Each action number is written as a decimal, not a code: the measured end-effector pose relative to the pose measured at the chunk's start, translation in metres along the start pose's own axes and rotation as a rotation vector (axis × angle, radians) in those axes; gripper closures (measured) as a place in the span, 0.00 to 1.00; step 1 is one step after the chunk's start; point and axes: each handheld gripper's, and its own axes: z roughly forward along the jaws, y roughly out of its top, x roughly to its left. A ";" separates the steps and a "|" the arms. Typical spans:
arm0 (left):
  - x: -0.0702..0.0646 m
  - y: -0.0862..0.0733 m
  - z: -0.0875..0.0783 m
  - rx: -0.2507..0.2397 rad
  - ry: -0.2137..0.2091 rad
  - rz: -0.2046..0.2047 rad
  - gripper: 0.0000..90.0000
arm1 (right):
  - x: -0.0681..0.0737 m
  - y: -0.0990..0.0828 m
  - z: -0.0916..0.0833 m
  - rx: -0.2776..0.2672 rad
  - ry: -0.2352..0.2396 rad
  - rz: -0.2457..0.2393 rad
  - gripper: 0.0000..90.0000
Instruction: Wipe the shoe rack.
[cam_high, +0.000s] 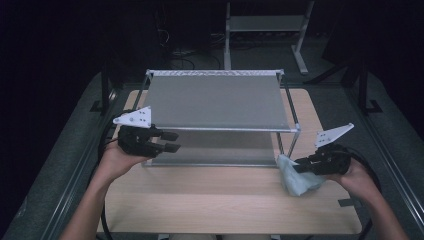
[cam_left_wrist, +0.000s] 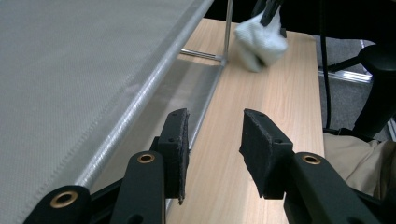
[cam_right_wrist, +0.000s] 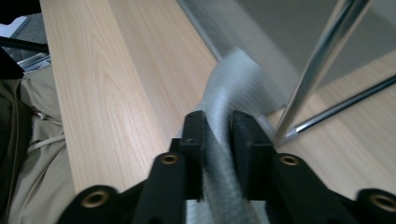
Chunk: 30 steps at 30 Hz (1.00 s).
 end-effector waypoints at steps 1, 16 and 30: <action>0.000 -0.001 0.000 0.000 0.000 -0.002 0.67 | 0.000 -0.001 0.000 -0.001 -0.004 0.007 0.73; -0.008 -0.024 -0.003 0.002 0.004 -0.017 0.62 | 0.005 0.007 0.015 -0.045 -0.004 -0.010 0.67; -0.012 -0.051 -0.009 -0.005 0.023 -0.049 0.60 | 0.007 0.001 0.021 -0.068 -0.024 -0.001 0.63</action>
